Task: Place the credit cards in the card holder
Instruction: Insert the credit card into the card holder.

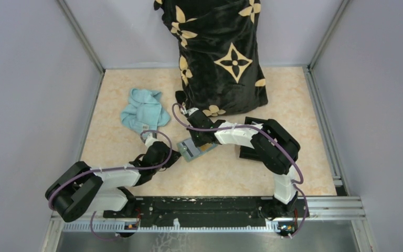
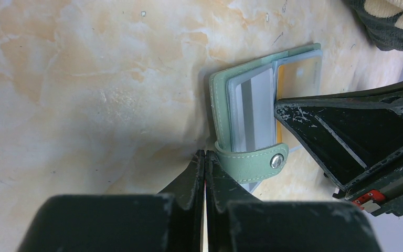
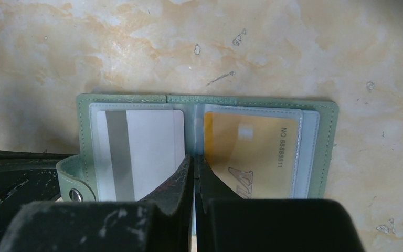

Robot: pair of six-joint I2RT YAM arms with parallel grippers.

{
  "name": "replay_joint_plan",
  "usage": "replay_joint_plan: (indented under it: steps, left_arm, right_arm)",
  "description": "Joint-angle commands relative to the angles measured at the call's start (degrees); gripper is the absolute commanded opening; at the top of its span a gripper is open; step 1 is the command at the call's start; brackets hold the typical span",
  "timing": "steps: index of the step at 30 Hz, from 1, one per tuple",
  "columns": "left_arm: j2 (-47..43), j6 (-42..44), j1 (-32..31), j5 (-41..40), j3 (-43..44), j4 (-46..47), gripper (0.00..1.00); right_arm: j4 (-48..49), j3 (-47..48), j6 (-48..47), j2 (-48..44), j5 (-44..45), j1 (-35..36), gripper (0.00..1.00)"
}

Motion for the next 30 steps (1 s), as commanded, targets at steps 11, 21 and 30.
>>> replay_joint_plan:
  steps: [11,21,30]
  left_arm:
    - [0.56,0.20,-0.47,-0.07,0.82,-1.28,0.03]
    - [-2.90,-0.07,-0.47,-2.79,0.55,-7.14,0.04]
    - [-15.53,-3.35,-0.47,-7.09,-0.83,-19.45,0.13]
  right_arm:
    - [0.19,-0.01,2.26,-0.56,-3.45,1.70,0.00]
    - [-0.86,1.50,2.11,-2.17,-0.04,2.06,0.00]
    - [-3.50,5.10,-0.28,-6.18,4.90,2.07,0.16]
